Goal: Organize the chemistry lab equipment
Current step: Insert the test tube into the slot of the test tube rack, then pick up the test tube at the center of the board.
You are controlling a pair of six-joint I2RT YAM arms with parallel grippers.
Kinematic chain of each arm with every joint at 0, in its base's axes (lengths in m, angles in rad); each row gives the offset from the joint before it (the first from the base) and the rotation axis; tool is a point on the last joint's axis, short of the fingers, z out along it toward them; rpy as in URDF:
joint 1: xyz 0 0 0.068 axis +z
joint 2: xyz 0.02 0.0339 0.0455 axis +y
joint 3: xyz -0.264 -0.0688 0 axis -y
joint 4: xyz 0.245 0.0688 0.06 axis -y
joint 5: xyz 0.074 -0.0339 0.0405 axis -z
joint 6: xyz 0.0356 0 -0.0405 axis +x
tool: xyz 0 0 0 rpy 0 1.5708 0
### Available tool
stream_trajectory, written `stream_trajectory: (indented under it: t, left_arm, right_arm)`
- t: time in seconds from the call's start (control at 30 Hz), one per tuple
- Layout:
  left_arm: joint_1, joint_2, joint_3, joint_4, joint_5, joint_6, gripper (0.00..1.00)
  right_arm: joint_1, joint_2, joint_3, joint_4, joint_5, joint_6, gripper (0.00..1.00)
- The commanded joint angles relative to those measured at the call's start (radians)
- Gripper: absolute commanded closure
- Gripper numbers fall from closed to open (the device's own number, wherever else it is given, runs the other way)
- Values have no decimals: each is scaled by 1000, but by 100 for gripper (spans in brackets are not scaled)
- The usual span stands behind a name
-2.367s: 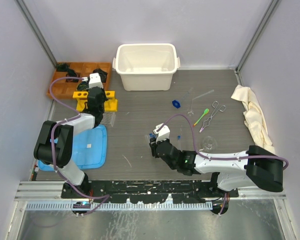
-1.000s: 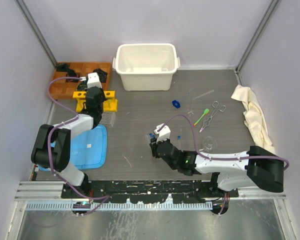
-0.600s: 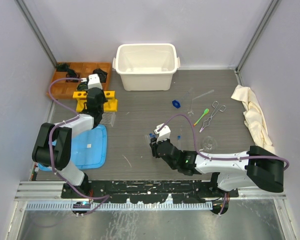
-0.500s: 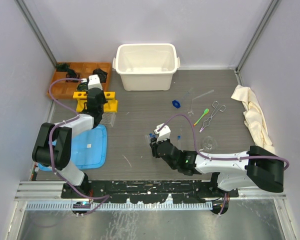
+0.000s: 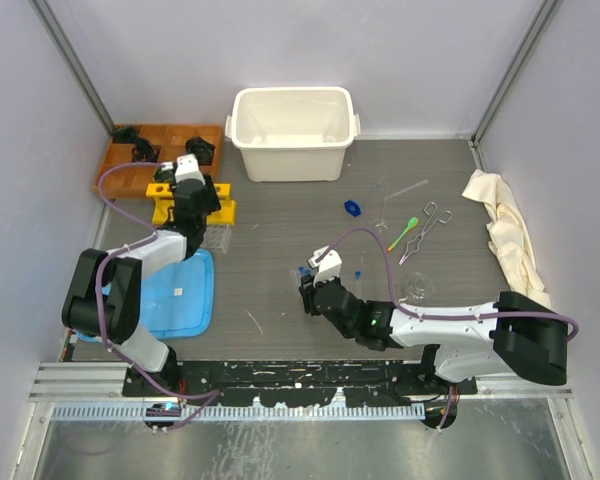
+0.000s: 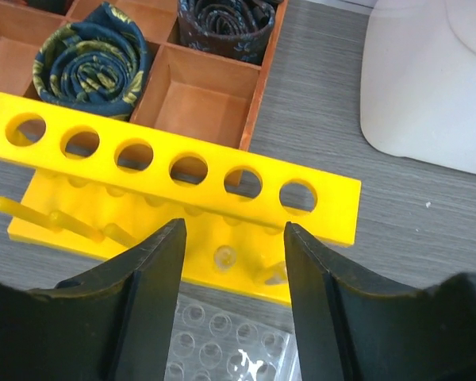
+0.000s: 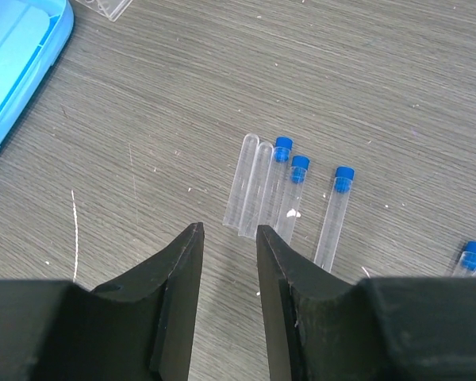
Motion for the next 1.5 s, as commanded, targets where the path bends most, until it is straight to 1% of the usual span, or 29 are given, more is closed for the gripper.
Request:
stream_trajectory:
  t: [0.0,0.1,0.2,0.3,0.37,0.43,0.53,0.63,0.77,0.87,1.1,1.47]
  left_arm:
    - [0,-134,-34,-6,48,-79,46]
    - [-5,-236,-61,-77,82,-135,46]
    - [-26,-346,-97,-155,146,-212,45]
    - [-87,-458,-169,-177,215,-281,46]
    - [-133,-527,-215,-203,233,-309,46]
    - [-173,-586,-246,-251,256,-323,47]
    - [-204,-656,-269,-342,339,-349,49]
    - [-209,-695,-284,-435,402,-371,50]
    - [-209,-746,-301,-529,417,-377,52]
    - [-209,-790,-314,-570,421,-375,52]
    - [-209,-867,-348,-603,407,-363,52]
    - [-209,-801,-332,-597,453,-355,52]
  right_arm:
    - [-3,-5,38,1,0,28,61]
    - [-3,-19,40,-23,9,45,60]
    - [-5,-14,71,-98,36,70,58]
    - [-22,24,132,-216,44,103,56]
    - [-42,61,169,-270,40,127,56]
    - [-66,95,191,-291,15,142,56]
    - [-113,149,204,-270,-72,150,57]
    - [-130,224,239,-237,-139,134,58]
    - [-130,337,320,-248,-197,123,60]
    - [-130,381,356,-255,-215,130,61]
    - [-130,384,356,-239,-221,145,62]
    - [-130,457,385,-236,-248,154,62]
